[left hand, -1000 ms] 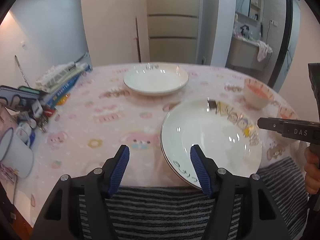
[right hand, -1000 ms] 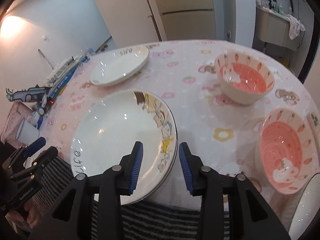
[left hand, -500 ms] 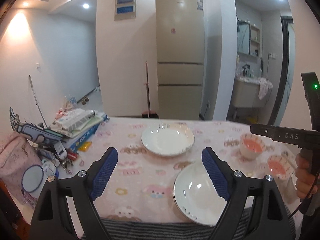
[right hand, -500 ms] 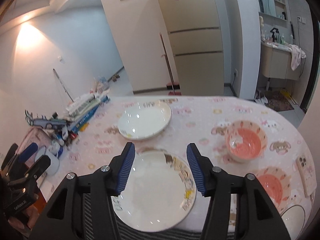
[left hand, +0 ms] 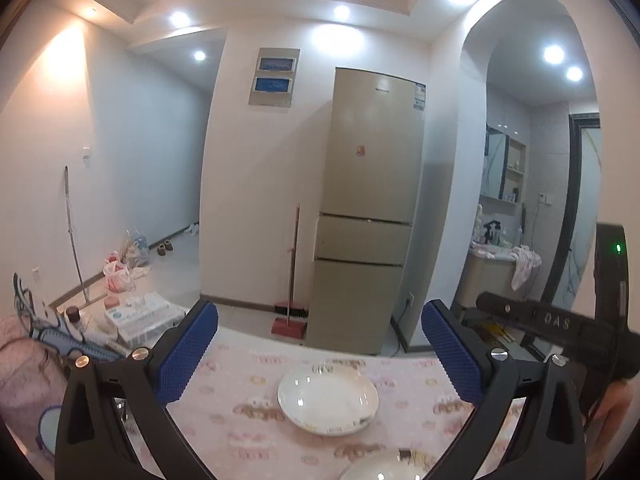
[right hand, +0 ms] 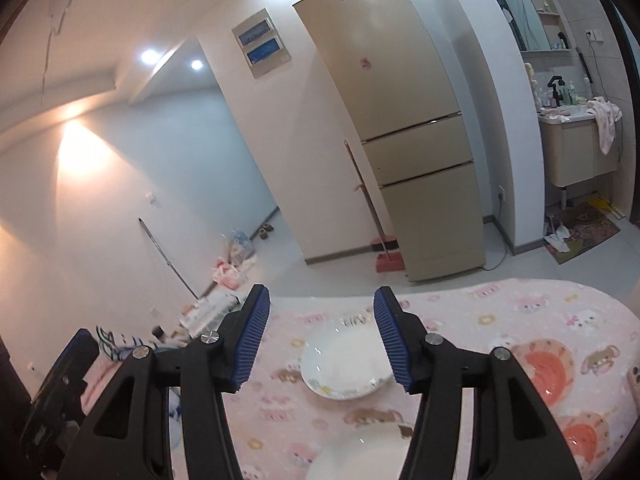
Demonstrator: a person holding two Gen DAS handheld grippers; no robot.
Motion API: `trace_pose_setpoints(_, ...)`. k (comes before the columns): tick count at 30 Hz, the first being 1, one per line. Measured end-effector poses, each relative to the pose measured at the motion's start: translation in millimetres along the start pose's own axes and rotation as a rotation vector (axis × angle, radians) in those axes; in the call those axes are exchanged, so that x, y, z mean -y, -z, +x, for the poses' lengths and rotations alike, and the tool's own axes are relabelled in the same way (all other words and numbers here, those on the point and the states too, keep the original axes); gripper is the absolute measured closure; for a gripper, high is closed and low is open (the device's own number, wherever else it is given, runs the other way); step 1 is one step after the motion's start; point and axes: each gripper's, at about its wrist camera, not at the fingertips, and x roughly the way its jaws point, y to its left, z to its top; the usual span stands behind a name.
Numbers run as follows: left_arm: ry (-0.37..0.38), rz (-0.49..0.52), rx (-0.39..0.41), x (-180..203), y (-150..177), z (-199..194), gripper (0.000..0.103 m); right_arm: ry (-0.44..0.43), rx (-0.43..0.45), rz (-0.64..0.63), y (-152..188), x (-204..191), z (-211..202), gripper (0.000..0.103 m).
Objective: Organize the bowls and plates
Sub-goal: 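Raise both grippers and move them to the white 'Life' plate, then close both grippers on the rim of the 'Life' plate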
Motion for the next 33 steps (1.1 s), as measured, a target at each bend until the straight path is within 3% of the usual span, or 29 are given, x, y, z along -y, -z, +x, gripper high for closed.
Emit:
trace_pose_setpoints(4, 0.006, -0.01, 0.0, -15, -20, 33, 0.0, 0.007, 0.019, 0.038, -13, 3, 30, 0.049)
trace_pose_setpoints(9, 0.001, -0.059, -0.04, -52, -4, 78, 0.0, 0.057, -0.027, 0.041, -11, 21, 83, 0.049)
trace_pose_setpoints(15, -0.099, -0.097, -0.22, -91, 35, 167, 0.0, 0.103, -0.192, 0.065, 22, 56, 158, 0.049)
trace_pose_setpoints(18, -0.097, -0.125, -0.312, -106, 60, 200, 0.0, 0.109, -0.294, 0.094, 39, 71, 191, 0.049)
trace_pose_setpoints(24, -0.097, -0.187, -0.479, -124, 115, 256, 0.0, 0.189, -0.415, 0.102, 71, 94, 234, 0.049)
trace_pose_setpoints(28, -0.086, -0.23, -0.575, -133, 144, 280, 0.0, 0.14, -0.504, 0.158, 89, 107, 252, 0.049)
trace_pose_setpoints(33, -0.098, -0.253, -0.611, -144, 161, 293, 0.0, 0.104, -0.587, 0.198, 111, 111, 270, 0.049)
